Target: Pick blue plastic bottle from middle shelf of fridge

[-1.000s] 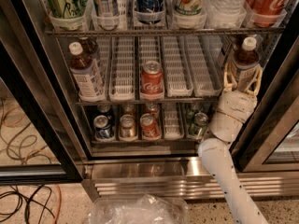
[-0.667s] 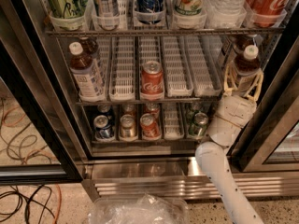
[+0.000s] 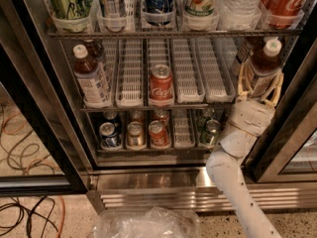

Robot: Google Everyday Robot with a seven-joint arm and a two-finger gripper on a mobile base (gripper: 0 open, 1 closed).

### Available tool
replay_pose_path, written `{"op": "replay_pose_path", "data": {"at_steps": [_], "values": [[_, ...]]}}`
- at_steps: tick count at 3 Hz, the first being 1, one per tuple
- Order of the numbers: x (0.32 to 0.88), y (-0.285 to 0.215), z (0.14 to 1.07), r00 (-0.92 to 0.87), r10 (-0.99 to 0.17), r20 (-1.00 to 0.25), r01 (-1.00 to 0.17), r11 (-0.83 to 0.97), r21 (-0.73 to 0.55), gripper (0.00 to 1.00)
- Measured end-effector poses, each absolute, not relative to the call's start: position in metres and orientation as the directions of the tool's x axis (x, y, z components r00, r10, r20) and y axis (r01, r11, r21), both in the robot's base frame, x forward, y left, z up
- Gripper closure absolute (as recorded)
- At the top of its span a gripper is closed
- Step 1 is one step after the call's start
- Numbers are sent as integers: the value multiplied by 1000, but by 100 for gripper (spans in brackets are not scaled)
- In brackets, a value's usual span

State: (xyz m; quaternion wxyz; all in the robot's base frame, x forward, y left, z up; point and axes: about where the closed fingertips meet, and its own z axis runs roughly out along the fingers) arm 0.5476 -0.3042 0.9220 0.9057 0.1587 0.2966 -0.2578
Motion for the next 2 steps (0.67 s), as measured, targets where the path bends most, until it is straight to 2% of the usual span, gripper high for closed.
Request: {"op": "replay_pose_path", "data": {"at_steps": [1,2], "values": [[537,-294,940,720,-344,-603,512,850,126,100],[518,-300,925,679,-351,-645,483,875,33,100]]}}
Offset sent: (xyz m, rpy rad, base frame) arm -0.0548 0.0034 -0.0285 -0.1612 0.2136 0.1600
